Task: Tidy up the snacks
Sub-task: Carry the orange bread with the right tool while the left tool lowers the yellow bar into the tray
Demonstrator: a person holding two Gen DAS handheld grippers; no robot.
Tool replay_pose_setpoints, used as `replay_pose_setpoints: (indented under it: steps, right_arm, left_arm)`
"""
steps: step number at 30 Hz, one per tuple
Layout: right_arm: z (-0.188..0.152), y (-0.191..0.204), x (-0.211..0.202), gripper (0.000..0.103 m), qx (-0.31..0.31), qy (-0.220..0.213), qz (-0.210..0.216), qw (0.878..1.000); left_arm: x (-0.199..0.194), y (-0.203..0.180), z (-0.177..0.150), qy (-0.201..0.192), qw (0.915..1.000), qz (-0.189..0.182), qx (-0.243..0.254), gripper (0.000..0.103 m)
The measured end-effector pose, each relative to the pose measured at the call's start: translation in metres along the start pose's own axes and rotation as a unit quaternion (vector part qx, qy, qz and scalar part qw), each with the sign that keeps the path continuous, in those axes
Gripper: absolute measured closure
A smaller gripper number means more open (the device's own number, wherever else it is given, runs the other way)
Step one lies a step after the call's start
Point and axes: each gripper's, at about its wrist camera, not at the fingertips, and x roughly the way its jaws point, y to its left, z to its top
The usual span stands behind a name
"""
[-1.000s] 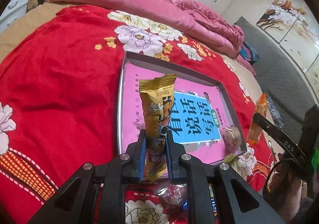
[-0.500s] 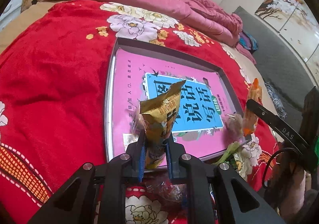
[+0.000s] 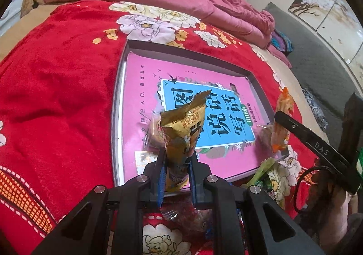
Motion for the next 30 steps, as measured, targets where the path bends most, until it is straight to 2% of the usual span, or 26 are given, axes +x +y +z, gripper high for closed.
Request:
replay_pose_setpoints:
  steps: [13, 30]
  right_arm:
    - [-0.010, 0.013, 0.015, 0.067, -0.016, 0.021, 0.009, 1.000]
    - [-0.022, 0.012, 0.024, 0.067, -0.015, 0.049, 0.006, 0.999]
  left_arm:
    - [0.001, 0.000, -0.001, 0.004, 1.0000, -0.005, -0.003, 0.085]
    - [0.004, 0.010, 0.000, 0.004, 0.9997, -0.006, -0.022, 0.083]
